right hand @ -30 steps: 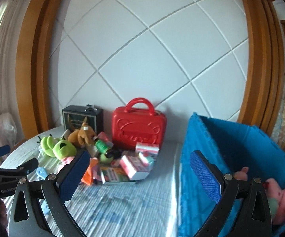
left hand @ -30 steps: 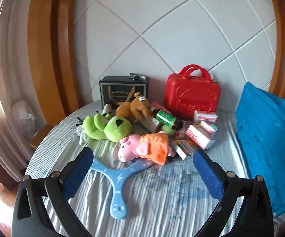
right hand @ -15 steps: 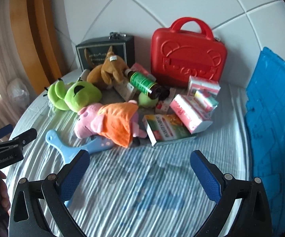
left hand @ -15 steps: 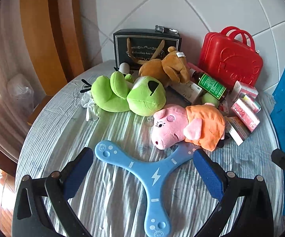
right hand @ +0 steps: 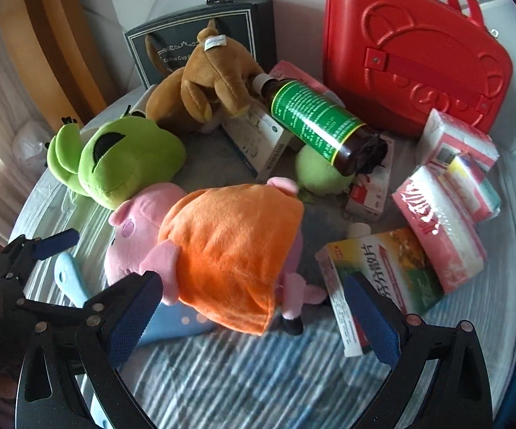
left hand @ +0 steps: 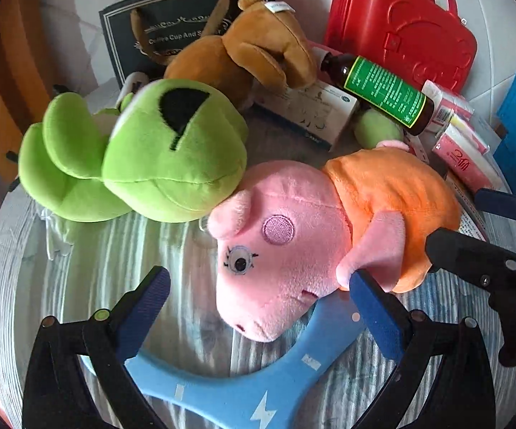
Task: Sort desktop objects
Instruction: 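Grasp the pig plush in the orange shirt with both tools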
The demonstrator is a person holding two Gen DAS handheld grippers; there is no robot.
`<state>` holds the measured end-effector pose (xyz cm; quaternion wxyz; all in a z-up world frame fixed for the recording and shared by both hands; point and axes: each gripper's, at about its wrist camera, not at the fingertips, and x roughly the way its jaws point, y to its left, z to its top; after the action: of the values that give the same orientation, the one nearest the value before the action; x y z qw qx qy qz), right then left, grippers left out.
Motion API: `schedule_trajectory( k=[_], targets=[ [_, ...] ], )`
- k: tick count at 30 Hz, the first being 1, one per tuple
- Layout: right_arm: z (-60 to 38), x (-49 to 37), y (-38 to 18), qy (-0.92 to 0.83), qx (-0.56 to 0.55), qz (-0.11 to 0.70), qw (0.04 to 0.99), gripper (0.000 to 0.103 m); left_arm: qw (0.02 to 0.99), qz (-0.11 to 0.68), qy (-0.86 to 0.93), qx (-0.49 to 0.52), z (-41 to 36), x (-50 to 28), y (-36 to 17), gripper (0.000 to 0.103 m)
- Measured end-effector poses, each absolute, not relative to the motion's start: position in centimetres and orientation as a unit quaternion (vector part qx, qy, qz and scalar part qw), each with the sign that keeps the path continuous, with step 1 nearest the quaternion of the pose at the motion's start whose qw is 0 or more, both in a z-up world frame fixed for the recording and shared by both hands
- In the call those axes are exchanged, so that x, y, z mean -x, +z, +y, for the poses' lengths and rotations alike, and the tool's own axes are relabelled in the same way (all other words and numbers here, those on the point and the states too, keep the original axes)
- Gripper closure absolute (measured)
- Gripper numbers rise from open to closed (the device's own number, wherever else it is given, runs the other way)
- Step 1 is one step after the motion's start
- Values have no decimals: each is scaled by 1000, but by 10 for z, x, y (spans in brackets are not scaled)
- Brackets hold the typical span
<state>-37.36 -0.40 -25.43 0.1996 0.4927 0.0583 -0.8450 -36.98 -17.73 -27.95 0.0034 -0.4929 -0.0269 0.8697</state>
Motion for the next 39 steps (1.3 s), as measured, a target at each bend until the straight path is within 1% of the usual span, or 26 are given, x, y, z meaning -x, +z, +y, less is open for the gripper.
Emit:
schedule_trajectory(
  k=[5, 6, 7, 8, 9, 14, 18, 23, 24, 26, 27, 28, 30, 31, 33, 39],
  targets=[
    [-13, 386, -274, -832, -515, 58, 201, 1, 33, -33, 874, 484, -173, 384, -287, 0],
    [-13, 389, -276, -830, -517, 50, 204, 5, 40, -34, 872, 486, -172, 386, -289, 0],
    [-14, 391, -278, -828, -521, 46, 204, 13, 49, -37, 870, 489, -172, 388, -290, 0],
    [-14, 393, -280, -827, -524, 48, 200, 18, 53, -35, 870, 490, -171, 389, -291, 0],
    [-15, 395, -281, -825, -525, 49, 201, 19, 55, -34, 869, 490, -170, 390, -291, 0],
    [-10, 405, -284, -818, -534, 36, 211, 16, 68, -37, 866, 494, -168, 392, -293, 0],
    [-13, 410, -289, -812, -540, 43, 216, 9, 71, -42, 861, 502, -167, 399, -300, 0],
    [-10, 418, -291, -810, -543, 29, 218, 8, 81, -33, 859, 504, -166, 402, -301, 0],
    [-11, 419, -292, -808, -546, 32, 220, 8, 82, -32, 857, 507, -165, 403, -302, 2],
    [-14, 421, -294, -802, -551, 34, 227, 18, 83, -35, 857, 507, -164, 403, -303, 7],
    [-15, 421, -293, -804, -549, 37, 226, 20, 82, -35, 858, 505, -163, 403, -303, 11],
    [-16, 420, -291, -807, -545, 41, 225, 25, 81, -34, 860, 503, -162, 401, -301, 13],
    [-16, 418, -286, -810, -540, 44, 224, 29, 79, -33, 862, 499, -161, 398, -296, 21],
    [-16, 416, -283, -812, -537, 46, 224, 31, 77, -32, 864, 497, -161, 396, -293, 22],
    [-15, 413, -278, -816, -531, 46, 225, 32, 75, -25, 870, 487, -160, 390, -284, 24],
    [-8, 396, -244, -834, -502, 38, 228, 33, 73, -22, 888, 453, -156, 374, -244, 24]
  ],
)
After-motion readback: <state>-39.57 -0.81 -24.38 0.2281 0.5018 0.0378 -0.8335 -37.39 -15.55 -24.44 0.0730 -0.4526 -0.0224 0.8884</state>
